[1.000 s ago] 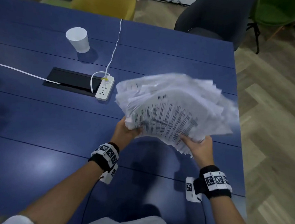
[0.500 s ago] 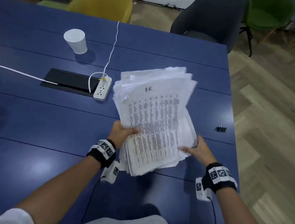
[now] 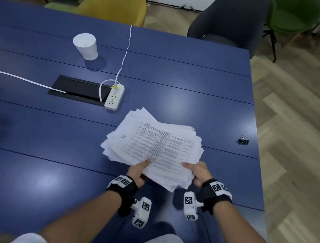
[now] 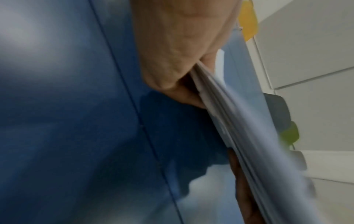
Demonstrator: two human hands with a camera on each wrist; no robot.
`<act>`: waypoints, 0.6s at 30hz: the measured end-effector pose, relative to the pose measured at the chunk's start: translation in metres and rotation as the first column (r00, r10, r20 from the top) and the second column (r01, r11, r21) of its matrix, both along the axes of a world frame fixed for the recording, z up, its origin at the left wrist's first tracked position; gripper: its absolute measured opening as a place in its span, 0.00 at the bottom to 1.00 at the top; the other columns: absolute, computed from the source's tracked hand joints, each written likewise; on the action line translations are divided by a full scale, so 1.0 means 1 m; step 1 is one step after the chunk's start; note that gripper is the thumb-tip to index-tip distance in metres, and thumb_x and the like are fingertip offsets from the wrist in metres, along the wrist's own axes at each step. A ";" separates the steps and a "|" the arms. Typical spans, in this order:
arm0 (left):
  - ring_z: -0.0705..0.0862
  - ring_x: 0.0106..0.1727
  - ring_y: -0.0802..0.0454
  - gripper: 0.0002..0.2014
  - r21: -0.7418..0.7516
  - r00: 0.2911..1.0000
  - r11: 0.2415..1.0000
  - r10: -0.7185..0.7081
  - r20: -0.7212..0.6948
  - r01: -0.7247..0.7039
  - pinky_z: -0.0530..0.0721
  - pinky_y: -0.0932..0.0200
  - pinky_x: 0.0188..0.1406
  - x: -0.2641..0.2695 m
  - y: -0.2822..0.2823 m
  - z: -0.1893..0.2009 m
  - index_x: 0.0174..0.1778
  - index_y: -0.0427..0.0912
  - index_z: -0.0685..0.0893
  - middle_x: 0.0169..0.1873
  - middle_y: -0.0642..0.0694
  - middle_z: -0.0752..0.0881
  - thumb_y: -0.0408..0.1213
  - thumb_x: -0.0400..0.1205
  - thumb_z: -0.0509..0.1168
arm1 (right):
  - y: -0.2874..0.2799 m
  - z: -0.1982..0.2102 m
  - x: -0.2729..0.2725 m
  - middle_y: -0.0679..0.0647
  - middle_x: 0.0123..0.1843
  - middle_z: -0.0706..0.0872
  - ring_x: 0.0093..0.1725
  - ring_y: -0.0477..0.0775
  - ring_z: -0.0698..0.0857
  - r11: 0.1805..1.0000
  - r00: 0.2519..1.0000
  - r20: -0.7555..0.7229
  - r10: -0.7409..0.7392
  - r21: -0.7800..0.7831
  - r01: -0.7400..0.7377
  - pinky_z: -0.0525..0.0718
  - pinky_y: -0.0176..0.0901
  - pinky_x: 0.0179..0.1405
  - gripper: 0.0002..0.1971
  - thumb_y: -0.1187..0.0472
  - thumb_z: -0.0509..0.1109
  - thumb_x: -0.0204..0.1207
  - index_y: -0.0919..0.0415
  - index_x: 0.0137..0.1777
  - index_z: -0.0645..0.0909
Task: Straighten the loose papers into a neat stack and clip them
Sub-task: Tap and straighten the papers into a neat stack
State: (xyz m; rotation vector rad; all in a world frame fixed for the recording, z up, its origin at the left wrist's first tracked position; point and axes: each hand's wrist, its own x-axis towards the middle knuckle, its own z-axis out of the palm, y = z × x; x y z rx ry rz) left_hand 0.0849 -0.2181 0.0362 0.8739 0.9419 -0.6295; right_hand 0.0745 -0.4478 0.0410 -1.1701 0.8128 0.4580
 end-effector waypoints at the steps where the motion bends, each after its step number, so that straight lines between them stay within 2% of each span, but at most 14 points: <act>1: 0.88 0.55 0.38 0.21 -0.042 1.000 0.999 -0.003 0.020 0.004 0.88 0.41 0.53 -0.006 0.002 0.004 0.66 0.32 0.81 0.60 0.31 0.86 0.33 0.76 0.71 | -0.002 -0.005 -0.002 0.69 0.63 0.85 0.57 0.65 0.88 0.998 0.999 -0.030 0.021 -0.060 -0.023 0.84 0.60 0.61 0.18 0.80 0.72 0.70 0.73 0.61 0.82; 2: 0.88 0.54 0.39 0.17 -0.095 0.999 0.995 0.019 0.047 -0.015 0.88 0.44 0.52 -0.012 0.009 0.004 0.65 0.34 0.82 0.60 0.33 0.86 0.36 0.82 0.65 | -0.007 -0.009 -0.005 0.70 0.63 0.85 0.58 0.66 0.87 0.995 0.998 -0.052 0.037 -0.090 -0.041 0.82 0.63 0.63 0.20 0.82 0.72 0.69 0.75 0.61 0.82; 4: 0.89 0.51 0.40 0.15 -0.136 0.988 0.986 0.108 0.110 -0.093 0.88 0.45 0.49 -0.013 0.041 -0.007 0.62 0.37 0.84 0.57 0.37 0.88 0.40 0.86 0.58 | -0.027 -0.016 -0.014 0.69 0.63 0.85 0.59 0.68 0.86 0.990 0.994 -0.079 0.076 -0.116 -0.085 0.81 0.67 0.64 0.24 0.82 0.75 0.65 0.75 0.63 0.81; 6: 0.86 0.46 0.42 0.15 -0.130 0.978 0.986 0.126 0.166 -0.104 0.84 0.49 0.40 -0.009 0.073 -0.016 0.61 0.40 0.82 0.50 0.40 0.88 0.44 0.84 0.61 | -0.052 -0.018 -0.027 0.68 0.62 0.86 0.59 0.68 0.87 0.987 0.990 -0.085 0.113 -0.102 -0.122 0.85 0.63 0.60 0.29 0.79 0.79 0.60 0.74 0.64 0.80; 7: 0.84 0.43 0.43 0.15 -0.098 0.983 0.994 0.071 0.170 -0.055 0.81 0.52 0.38 -0.009 0.084 -0.019 0.57 0.39 0.83 0.46 0.40 0.88 0.45 0.83 0.62 | -0.064 -0.018 -0.034 0.68 0.62 0.87 0.58 0.67 0.87 0.986 0.988 -0.083 0.132 -0.088 -0.139 0.88 0.60 0.55 0.32 0.77 0.81 0.57 0.74 0.64 0.80; 9: 0.87 0.37 0.43 0.16 -0.018 0.983 0.990 -0.137 0.125 0.140 0.85 0.56 0.33 -0.009 0.090 -0.020 0.47 0.35 0.87 0.40 0.38 0.89 0.44 0.84 0.60 | -0.080 -0.017 -0.046 0.68 0.61 0.87 0.56 0.66 0.89 0.984 0.982 -0.085 0.169 -0.049 -0.173 0.90 0.54 0.46 0.40 0.72 0.88 0.47 0.75 0.63 0.80; 10: 0.88 0.35 0.43 0.15 -0.002 0.954 0.960 -0.276 0.115 0.278 0.86 0.57 0.31 -0.010 0.087 -0.019 0.47 0.33 0.87 0.41 0.36 0.90 0.42 0.82 0.62 | -0.083 -0.019 -0.049 0.68 0.60 0.87 0.55 0.66 0.89 0.981 0.978 -0.086 0.191 -0.017 -0.193 0.90 0.52 0.44 0.42 0.70 0.90 0.44 0.75 0.63 0.80; 11: 0.90 0.36 0.43 0.15 0.037 0.907 0.914 -0.406 0.108 0.405 0.88 0.55 0.34 -0.010 0.081 -0.018 0.50 0.31 0.87 0.44 0.34 0.90 0.41 0.77 0.69 | -0.081 -0.017 -0.051 0.68 0.60 0.88 0.55 0.65 0.90 0.977 0.973 -0.085 0.212 0.001 -0.213 0.90 0.52 0.43 0.40 0.70 0.90 0.46 0.74 0.62 0.81; 13: 0.90 0.49 0.42 0.27 0.235 0.806 0.802 -0.583 0.102 0.549 0.88 0.46 0.51 -0.009 0.070 -0.022 0.55 0.31 0.86 0.53 0.35 0.89 0.36 0.62 0.83 | -0.069 -0.010 -0.050 0.64 0.58 0.89 0.53 0.63 0.90 0.968 0.967 -0.090 0.239 -0.053 -0.244 0.89 0.49 0.42 0.29 0.73 0.83 0.58 0.69 0.61 0.82; 14: 0.89 0.53 0.40 0.28 0.334 0.800 0.776 -0.592 0.095 0.534 0.86 0.42 0.57 -0.007 0.063 -0.021 0.55 0.31 0.86 0.55 0.35 0.88 0.32 0.59 0.84 | -0.061 -0.006 -0.047 0.62 0.55 0.90 0.51 0.60 0.91 0.958 0.968 -0.078 0.240 -0.143 -0.249 0.89 0.46 0.41 0.25 0.74 0.81 0.62 0.67 0.60 0.82; 15: 0.88 0.55 0.40 0.25 0.412 0.811 0.769 -0.575 0.111 0.489 0.85 0.40 0.59 -0.003 0.055 -0.016 0.54 0.32 0.86 0.55 0.36 0.88 0.27 0.61 0.83 | -0.057 -0.004 -0.043 0.59 0.53 0.91 0.48 0.56 0.90 0.940 0.974 -0.055 0.221 -0.252 -0.228 0.88 0.43 0.40 0.22 0.74 0.80 0.65 0.64 0.59 0.83; 16: 0.87 0.55 0.39 0.22 0.474 0.817 0.768 -0.555 0.156 0.431 0.85 0.40 0.58 0.001 0.049 -0.012 0.53 0.32 0.86 0.54 0.37 0.88 0.24 0.64 0.81 | -0.053 0.000 -0.038 0.57 0.52 0.91 0.48 0.53 0.90 0.924 0.980 -0.013 0.196 -0.332 -0.189 0.87 0.43 0.41 0.20 0.74 0.79 0.67 0.62 0.58 0.83; 18: 0.88 0.54 0.39 0.18 0.510 0.798 0.790 -0.530 0.289 0.340 0.87 0.40 0.54 0.013 0.039 0.008 0.51 0.36 0.86 0.49 0.41 0.90 0.23 0.67 0.79 | -0.051 0.014 -0.030 0.58 0.54 0.90 0.49 0.52 0.89 0.909 0.984 0.100 0.151 -0.406 -0.098 0.87 0.49 0.50 0.16 0.72 0.78 0.69 0.59 0.55 0.83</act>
